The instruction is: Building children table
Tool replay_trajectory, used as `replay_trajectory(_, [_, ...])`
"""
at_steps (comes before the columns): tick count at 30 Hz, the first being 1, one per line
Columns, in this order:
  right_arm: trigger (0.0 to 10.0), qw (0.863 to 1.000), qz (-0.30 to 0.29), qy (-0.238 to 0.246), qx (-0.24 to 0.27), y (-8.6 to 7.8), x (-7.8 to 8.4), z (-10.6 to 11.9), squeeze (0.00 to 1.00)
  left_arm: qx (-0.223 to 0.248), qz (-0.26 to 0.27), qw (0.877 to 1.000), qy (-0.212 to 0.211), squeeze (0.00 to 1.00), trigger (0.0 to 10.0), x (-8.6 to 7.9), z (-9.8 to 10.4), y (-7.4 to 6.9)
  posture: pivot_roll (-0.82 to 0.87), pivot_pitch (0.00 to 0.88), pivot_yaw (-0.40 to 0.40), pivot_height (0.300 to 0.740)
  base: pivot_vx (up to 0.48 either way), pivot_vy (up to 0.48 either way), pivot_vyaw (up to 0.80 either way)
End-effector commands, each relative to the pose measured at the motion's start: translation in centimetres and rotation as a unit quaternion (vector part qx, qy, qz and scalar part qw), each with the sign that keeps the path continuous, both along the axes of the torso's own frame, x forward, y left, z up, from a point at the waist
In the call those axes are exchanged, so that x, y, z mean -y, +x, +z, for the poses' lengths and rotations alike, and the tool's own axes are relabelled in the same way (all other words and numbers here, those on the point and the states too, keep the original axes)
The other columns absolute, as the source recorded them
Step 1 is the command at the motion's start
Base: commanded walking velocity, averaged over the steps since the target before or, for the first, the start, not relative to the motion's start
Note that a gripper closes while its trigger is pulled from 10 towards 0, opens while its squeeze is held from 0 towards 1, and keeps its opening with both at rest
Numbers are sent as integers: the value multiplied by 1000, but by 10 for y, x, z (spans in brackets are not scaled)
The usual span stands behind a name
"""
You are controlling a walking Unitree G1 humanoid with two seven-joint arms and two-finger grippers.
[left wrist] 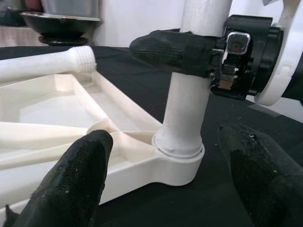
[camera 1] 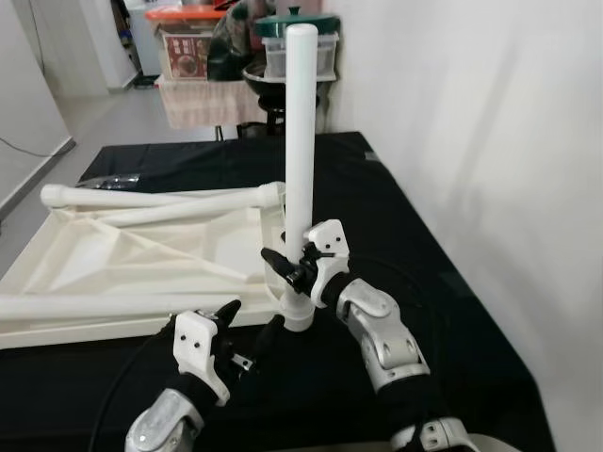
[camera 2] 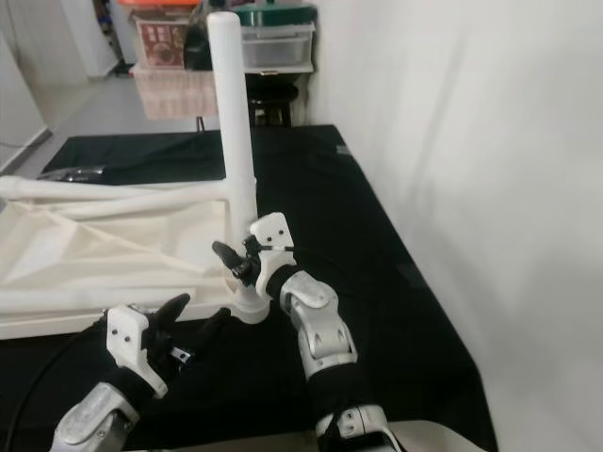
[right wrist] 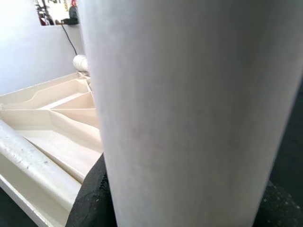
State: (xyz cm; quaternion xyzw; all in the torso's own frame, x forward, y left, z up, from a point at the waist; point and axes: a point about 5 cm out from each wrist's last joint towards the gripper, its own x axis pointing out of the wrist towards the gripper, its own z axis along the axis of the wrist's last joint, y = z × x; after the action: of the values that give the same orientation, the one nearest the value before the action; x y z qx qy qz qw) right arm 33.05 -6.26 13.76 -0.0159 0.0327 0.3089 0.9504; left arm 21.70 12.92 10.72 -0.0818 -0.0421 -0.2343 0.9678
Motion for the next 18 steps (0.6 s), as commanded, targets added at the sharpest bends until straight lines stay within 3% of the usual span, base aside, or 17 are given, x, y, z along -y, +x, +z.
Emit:
replay_trajectory(1, [0,995,-27,-23,-89,-4,11,-35,0,-1,0,1000,6,0,10000,-3,0,-2,36,0,0,740,0,0,0])
replay_trajectory(2, [0,995,-27,-23,-89,-4,11,-35,0,-1,0,1000,6,0,10000,-3,0,-2,36,0,0,740,0,0,0])
replay_trajectory(3, [4471,994,-31,-25,-98,-2,12,-37,0,-2,1,1000,8,0,10000,-3,0,-2,38,0,1,740,0,0,0])
replay_trajectory(4, [4471,994,-31,-25,-98,-2,12,-37,0,-2,1,1000,8,0,10000,-3,0,-2,38,0,1,740,0,0,0])
replay_trajectory(5, [10000,994,-20,-21,-102,0,12,-37,0,-2,2,1000,8,0,10000,-2,0,-2,41,0,-3,740,0,0,0])
replay_trajectory(6, [10000,994,-20,-21,-102,0,12,-37,0,-2,2,1000,8,0,10000,-2,0,-2,41,0,-3,740,0,0,0])
replay_trajectory(7, [10000,995,5,-14,-103,2,11,-35,1000,-2,2,1000,8,0,10000,-2,-1,-2,41,0,-3,740,0,0,0])
replay_trajectory(8, [10000,994,46,-1,-101,2,8,-28,1000,-3,1,1000,8,0,10000,-1,-1,-2,42,0,-3,740,0,0,0])
replay_trajectory(9, [10000,994,46,-1,-101,2,8,-28,1000,-3,1,1000,8,0,10000,-1,-1,-2,42,0,-3,740,0,0,0])
replay_trajectory(11, [10000,986,147,17,-78,2,3,-12,1000,-3,0,1000,6,0,10000,0,-1,-1,41,0,-4,740,0,0,0])
replay_trajectory(12, [10000,986,147,17,-78,2,3,-12,1000,-3,0,1000,6,0,10000,0,-1,-1,41,0,-4,740,0,0,0])
replay_trajectory(13, [10000,980,191,16,-55,4,3,-4,1000,-3,-1,1000,5,0,10000,1,-2,0,42,0,-5,740,0,0,0])
replay_trajectory(14, [10000,972,234,2,-35,7,6,5,176,-3,-1,1000,5,0,10000,1,-2,1,49,0,-6,740,0,0,0])
replay_trajectory(17, [10000,965,259,-9,-24,9,9,11,176,-3,-2,1000,5,0,10000,2,-2,2,49,0,-6,740,0,0,0])
replay_trajectory(18, [10000,941,338,-26,-24,12,9,20,0,-2,-2,1000,5,0,10000,2,-2,3,57,0,-9,740,0,0,0])
